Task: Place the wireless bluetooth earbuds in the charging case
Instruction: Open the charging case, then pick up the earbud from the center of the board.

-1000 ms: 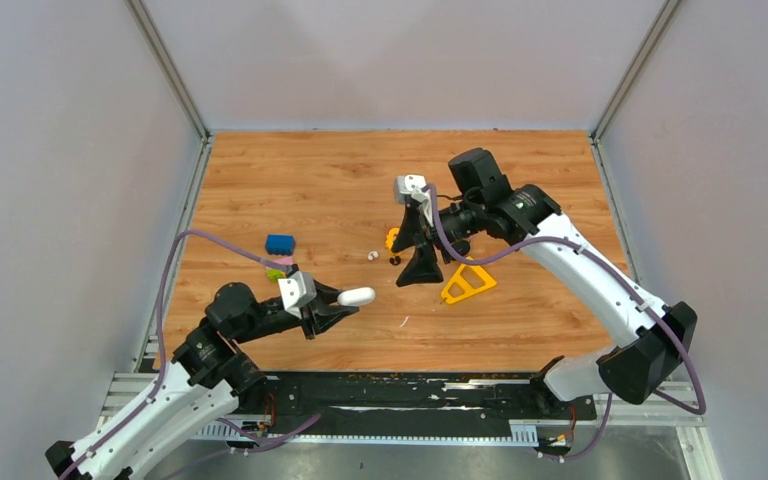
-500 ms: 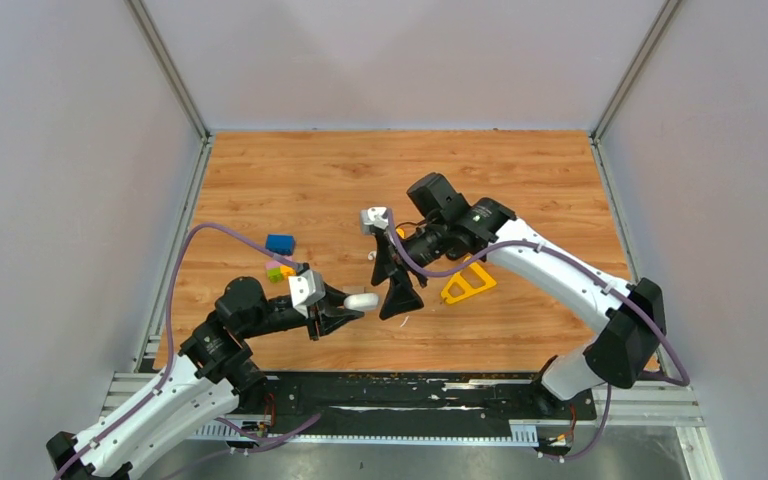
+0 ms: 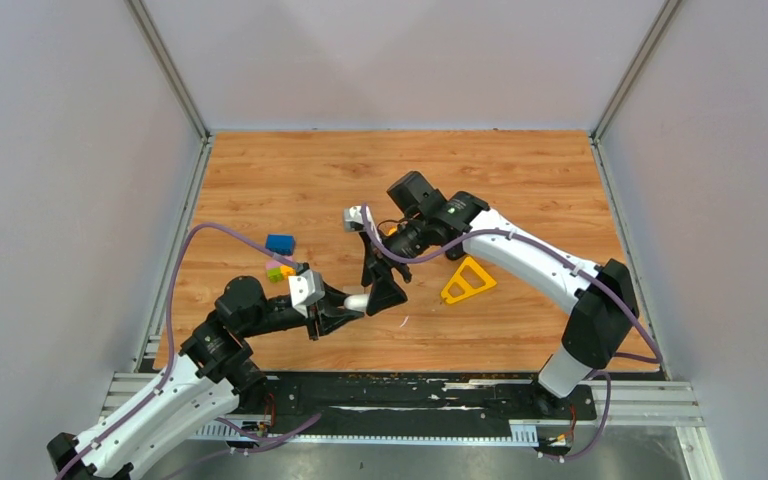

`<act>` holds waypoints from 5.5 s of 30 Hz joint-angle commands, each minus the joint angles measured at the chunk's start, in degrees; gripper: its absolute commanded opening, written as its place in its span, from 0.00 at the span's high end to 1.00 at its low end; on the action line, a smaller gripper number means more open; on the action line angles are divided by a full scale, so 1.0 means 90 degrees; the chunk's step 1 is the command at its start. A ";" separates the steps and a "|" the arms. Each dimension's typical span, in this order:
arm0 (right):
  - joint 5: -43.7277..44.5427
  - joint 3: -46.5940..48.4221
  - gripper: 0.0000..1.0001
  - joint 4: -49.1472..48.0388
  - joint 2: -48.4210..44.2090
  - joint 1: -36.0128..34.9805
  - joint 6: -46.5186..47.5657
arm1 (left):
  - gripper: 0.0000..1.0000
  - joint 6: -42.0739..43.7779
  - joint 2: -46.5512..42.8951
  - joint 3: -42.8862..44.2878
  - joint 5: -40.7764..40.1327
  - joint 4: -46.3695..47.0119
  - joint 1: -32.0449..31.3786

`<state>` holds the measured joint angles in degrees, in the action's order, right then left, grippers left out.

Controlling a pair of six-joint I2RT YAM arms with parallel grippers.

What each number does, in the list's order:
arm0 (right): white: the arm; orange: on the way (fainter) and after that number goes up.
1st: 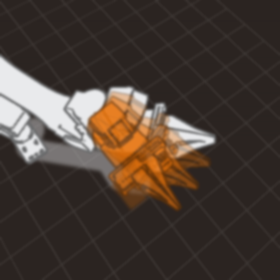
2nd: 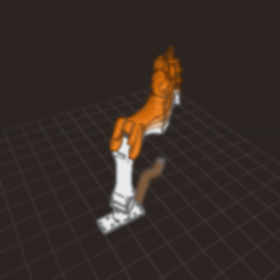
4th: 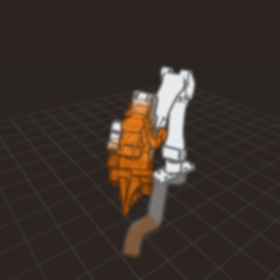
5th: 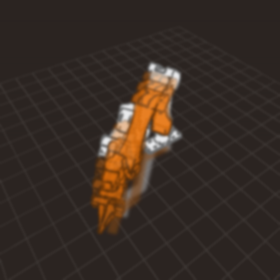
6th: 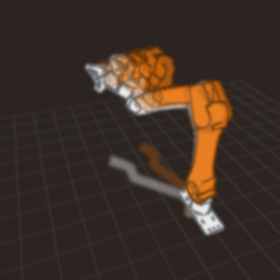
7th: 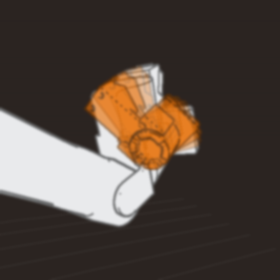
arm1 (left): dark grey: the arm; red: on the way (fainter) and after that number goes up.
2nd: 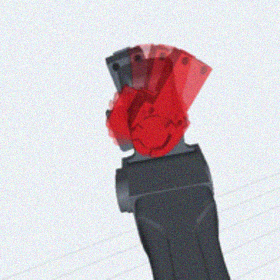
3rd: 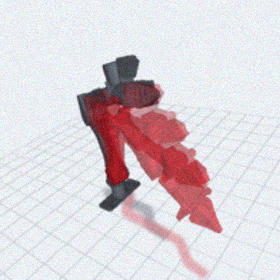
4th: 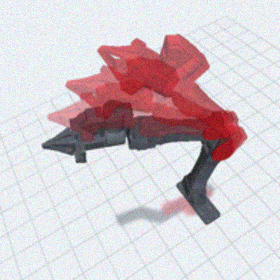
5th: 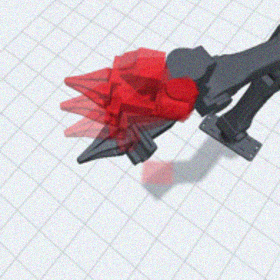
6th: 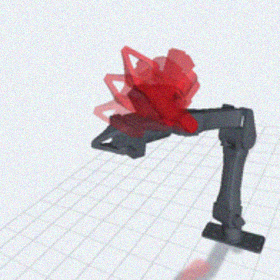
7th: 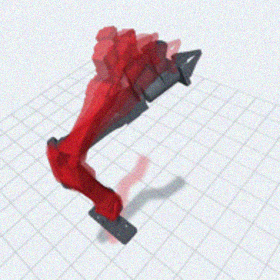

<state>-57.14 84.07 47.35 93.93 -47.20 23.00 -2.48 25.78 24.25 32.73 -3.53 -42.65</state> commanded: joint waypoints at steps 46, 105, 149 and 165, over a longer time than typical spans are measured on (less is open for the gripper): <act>0.1333 0.4501 0.57 0.1432 0.4067 0.1781 0.3044 | 1.00 -0.0048 -0.1214 0.0224 -0.1100 -0.0260 -0.0007; 0.1872 0.3862 0.62 0.1233 0.4936 0.1304 0.3321 | 1.00 0.0031 -0.0834 0.0176 -0.0868 -0.0214 -0.0008; 0.1098 0.3471 0.97 0.1863 0.3856 0.1304 0.2908 | 1.00 0.0050 -0.0843 0.0167 -0.0873 -0.0199 -0.0007; 0.2132 0.1764 1.00 0.2068 0.0720 0.1294 0.3656 | 1.00 0.0037 -0.0557 0.0157 -0.0666 -0.0147 -0.0007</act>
<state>-41.87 100.73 63.02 108.77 -35.14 50.37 -2.44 20.01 24.27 25.47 -6.98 -42.68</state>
